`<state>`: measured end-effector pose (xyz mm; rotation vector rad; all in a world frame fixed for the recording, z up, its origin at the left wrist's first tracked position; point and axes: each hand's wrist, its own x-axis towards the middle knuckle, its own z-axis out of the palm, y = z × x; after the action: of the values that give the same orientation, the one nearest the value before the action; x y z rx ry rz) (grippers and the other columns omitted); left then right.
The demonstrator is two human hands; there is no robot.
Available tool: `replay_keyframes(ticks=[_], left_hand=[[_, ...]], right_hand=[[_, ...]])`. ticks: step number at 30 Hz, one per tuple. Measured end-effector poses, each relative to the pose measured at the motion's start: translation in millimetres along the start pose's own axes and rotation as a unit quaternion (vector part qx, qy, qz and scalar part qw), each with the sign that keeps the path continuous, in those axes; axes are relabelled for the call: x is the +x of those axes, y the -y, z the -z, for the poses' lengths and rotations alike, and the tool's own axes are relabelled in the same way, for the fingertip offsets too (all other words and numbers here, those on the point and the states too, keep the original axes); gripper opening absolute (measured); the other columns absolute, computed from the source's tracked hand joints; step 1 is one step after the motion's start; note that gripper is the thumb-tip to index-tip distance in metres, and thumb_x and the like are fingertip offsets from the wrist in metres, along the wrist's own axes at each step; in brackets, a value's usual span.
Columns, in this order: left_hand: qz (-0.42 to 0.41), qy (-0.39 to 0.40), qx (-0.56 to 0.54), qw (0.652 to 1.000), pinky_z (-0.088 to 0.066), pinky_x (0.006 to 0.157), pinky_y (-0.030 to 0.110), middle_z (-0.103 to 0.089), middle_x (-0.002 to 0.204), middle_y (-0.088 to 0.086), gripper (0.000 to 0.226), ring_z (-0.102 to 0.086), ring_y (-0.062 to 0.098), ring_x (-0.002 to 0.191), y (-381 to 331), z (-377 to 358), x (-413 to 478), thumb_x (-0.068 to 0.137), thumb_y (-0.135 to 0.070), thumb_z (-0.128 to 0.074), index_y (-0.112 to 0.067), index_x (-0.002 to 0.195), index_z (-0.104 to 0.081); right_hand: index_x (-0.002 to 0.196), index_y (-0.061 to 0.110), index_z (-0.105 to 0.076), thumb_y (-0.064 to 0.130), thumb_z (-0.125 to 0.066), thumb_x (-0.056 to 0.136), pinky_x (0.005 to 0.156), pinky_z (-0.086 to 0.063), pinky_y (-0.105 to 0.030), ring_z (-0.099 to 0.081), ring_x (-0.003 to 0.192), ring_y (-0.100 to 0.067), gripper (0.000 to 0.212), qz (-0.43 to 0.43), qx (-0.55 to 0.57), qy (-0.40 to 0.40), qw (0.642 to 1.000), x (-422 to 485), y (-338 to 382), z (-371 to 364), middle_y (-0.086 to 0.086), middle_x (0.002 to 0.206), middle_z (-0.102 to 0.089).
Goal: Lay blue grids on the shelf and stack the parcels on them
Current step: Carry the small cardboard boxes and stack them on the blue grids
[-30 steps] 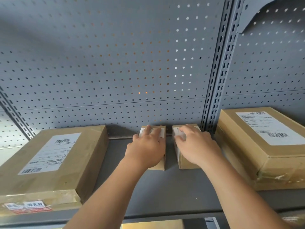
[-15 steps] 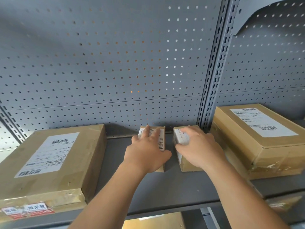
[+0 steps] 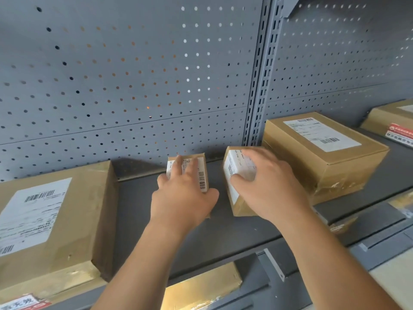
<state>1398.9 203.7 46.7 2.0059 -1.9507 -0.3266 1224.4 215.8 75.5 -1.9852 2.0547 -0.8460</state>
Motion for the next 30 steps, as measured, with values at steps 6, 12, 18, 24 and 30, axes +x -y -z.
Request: replay_keyframes(ticks=[6, 12, 18, 24, 30], left_hand=[[-0.026, -0.012, -0.020, 0.999, -0.049, 0.094, 0.045, -0.009, 0.165, -0.015, 0.076, -0.031, 0.033, 0.136, -12.5, 2.7, -9.6, 0.085, -0.055, -0.055, -0.039, 0.153, -0.022], [-0.042, -0.026, -0.039, 0.998, -0.045, 0.097, 0.045, -0.010, 0.164, -0.018, 0.076, -0.030, 0.033, 0.137, -37.9, 9.0, -25.6, 0.084, -0.052, -0.057, -0.042, 0.152, -0.024], [-0.077, -0.038, -0.060, 0.995, -0.040, 0.093, 0.041, -0.013, 0.162, -0.021, 0.075, -0.031, 0.031, 0.135, -89.6, 14.2, -56.6, 0.085, -0.049, -0.059, -0.043, 0.152, -0.027], [-0.127, -0.034, -0.068, 0.989, -0.038, 0.095, 0.040, -0.012, 0.162, -0.023, 0.075, -0.030, 0.031, 0.138, -150.7, 13.2, -99.3, 0.084, -0.054, -0.057, -0.045, 0.152, -0.026], [-0.191, -0.039, -0.113, 0.974, -0.039, 0.100, 0.042, -0.013, 0.162, -0.028, 0.078, -0.030, 0.027, 0.141, -213.0, 3.8, -139.5, 0.078, -0.062, -0.053, -0.052, 0.151, -0.027]], right_hand=[[0.134, 0.041, -0.049, 0.045, -0.059, 0.082, 0.094, -0.049, -0.044, -0.049, 0.118, -0.026, 0.053, 0.001, 0.035, -0.031, 0.999, -20.4, -11.6, 11.1, 0.025, 0.142, -0.046], [0.135, 0.046, -0.047, 0.046, -0.059, 0.084, 0.093, -0.048, -0.037, -0.048, 0.121, -0.016, 0.052, 0.017, 0.085, -0.044, 0.995, -42.7, -30.5, 43.7, 0.034, 0.137, -0.043], [0.133, 0.048, -0.047, 0.046, -0.060, 0.084, 0.098, -0.048, -0.039, -0.047, 0.125, -0.013, 0.050, 0.012, 0.113, -0.074, 0.991, -71.1, -66.3, 90.0, 0.036, 0.135, -0.042], [0.135, 0.043, -0.050, 0.047, -0.061, 0.082, 0.099, -0.049, -0.043, -0.050, 0.123, -0.019, 0.054, -0.032, 0.113, -0.120, 0.986, -103.6, -119.2, 133.1, 0.031, 0.137, -0.045], [0.134, 0.045, -0.050, 0.047, -0.062, 0.082, 0.095, -0.051, -0.044, -0.051, 0.120, -0.020, 0.053, -0.070, 0.097, -0.153, 0.981, -140.4, -175.8, 179.5, 0.033, 0.133, -0.046]])
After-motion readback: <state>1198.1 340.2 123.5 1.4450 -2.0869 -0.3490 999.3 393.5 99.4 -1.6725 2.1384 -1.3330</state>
